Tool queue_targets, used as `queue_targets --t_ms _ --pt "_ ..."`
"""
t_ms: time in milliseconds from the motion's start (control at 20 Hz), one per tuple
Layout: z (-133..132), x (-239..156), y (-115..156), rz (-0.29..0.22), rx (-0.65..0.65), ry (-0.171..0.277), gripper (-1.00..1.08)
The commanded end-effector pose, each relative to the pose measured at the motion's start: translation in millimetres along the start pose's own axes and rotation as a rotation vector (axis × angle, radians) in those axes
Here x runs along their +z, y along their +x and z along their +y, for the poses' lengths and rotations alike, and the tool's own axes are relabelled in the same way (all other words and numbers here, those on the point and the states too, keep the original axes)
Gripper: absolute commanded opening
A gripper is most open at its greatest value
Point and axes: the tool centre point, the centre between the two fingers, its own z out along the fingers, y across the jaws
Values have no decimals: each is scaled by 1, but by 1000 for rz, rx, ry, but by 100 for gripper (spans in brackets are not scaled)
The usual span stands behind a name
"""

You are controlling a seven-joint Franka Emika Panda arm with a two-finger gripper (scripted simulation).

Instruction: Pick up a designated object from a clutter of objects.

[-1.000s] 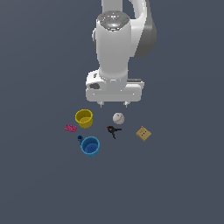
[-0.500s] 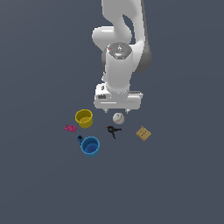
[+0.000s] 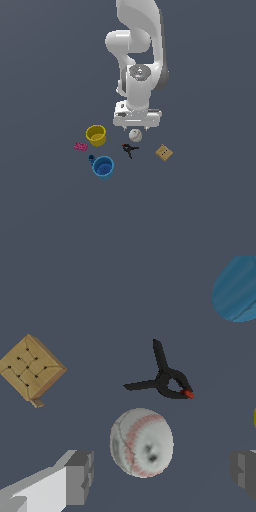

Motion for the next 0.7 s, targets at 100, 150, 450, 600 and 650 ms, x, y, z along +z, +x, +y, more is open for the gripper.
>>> queue_targets --t_ms 100,150,450,600,650 --pt "-3 14 -12 5 2 1 100" --pt "-3 16 -14 5 2 1 100" --pt "-5 22 -19 7 3 1 100" --pt "-4 22 -19 6 3 1 100" --pt "-4 23 -19 6 3 1 100"
